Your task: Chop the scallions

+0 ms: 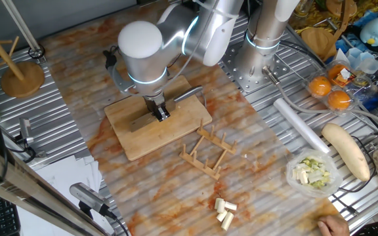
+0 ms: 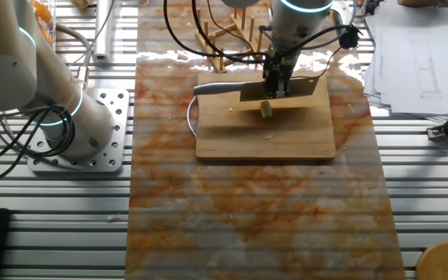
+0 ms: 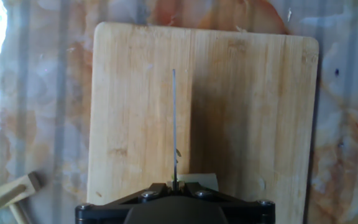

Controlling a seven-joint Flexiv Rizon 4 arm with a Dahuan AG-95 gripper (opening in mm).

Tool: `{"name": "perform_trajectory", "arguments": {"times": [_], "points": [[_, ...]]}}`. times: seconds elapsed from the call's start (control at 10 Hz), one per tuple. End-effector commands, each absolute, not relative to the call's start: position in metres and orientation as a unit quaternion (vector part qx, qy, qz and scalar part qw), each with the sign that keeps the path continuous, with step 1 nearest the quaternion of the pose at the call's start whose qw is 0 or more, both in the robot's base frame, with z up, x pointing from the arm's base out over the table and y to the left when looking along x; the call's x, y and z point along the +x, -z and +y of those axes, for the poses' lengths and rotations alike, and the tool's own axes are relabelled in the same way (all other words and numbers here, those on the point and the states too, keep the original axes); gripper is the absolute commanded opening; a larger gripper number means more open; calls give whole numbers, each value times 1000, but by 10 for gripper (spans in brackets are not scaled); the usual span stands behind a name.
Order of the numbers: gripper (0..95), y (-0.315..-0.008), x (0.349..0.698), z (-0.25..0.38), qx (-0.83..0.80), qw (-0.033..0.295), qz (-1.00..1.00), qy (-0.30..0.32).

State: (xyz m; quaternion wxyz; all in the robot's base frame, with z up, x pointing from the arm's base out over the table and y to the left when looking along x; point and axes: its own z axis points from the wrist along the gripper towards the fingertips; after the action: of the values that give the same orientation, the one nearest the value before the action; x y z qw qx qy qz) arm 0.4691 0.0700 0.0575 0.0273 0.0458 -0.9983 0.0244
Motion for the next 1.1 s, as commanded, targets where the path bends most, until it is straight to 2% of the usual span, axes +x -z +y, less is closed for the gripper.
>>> {"name": "perform_trajectory", "arguments": {"times": [0.1, 1.1], "points": [[0, -59, 467, 69, 36, 28, -999, -19], [0, -61, 467, 68, 31, 26, -999, -17]]}}
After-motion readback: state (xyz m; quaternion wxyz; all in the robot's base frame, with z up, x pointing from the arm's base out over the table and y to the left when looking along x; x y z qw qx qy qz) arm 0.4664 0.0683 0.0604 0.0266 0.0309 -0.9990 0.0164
